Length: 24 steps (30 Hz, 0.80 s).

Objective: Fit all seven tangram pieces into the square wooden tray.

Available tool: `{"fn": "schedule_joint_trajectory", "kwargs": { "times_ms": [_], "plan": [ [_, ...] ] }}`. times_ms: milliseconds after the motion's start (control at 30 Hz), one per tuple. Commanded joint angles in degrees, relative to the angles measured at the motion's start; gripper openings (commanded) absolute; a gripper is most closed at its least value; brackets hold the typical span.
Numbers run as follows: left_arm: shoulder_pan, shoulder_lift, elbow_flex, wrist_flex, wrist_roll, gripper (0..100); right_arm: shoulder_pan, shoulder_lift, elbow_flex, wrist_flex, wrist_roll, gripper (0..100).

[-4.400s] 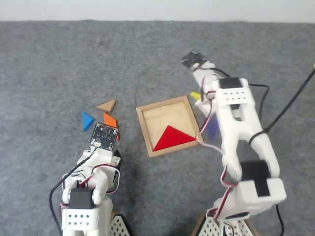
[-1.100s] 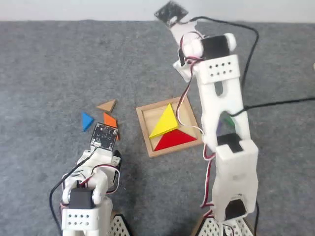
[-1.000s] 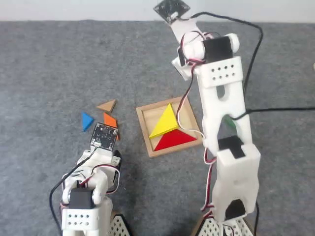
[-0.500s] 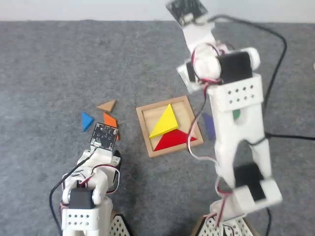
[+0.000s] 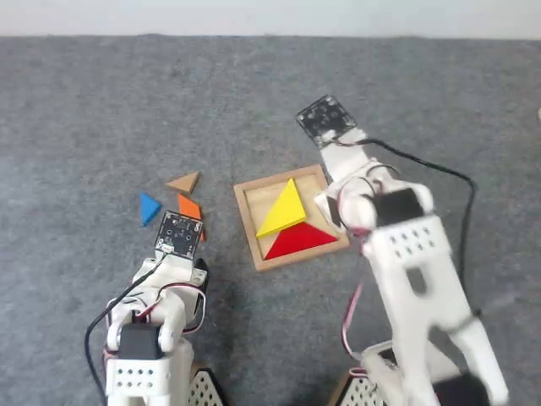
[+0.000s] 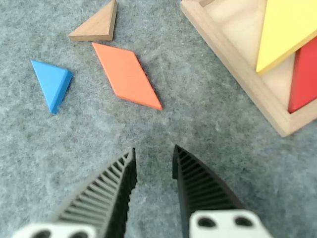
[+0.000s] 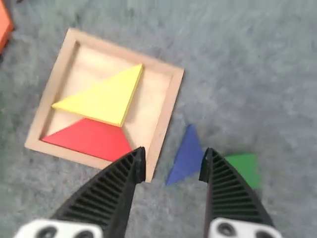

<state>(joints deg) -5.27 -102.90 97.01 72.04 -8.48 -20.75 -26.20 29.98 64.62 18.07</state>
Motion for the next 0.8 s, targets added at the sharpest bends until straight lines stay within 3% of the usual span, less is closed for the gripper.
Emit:
{"fn": "schedule_joint_trajectory", "kwargs": {
  "times_ms": [0, 333, 767],
  "plan": [
    [-0.3, -1.1, -0.6, 0.3, 0.0, 12, 0.8, 10.5, -6.1, -4.8, 0.7, 18.8],
    [-0.3, -1.1, -0.6, 0.3, 0.0, 12, 0.7, 36.6, -24.3, -8.3, -2.7, 18.8],
    [-0.3, -1.1, -0.6, 0.3, 0.0, 12, 0.7, 38.0, -24.3, -8.8, -4.5, 18.7]
  ]
}}
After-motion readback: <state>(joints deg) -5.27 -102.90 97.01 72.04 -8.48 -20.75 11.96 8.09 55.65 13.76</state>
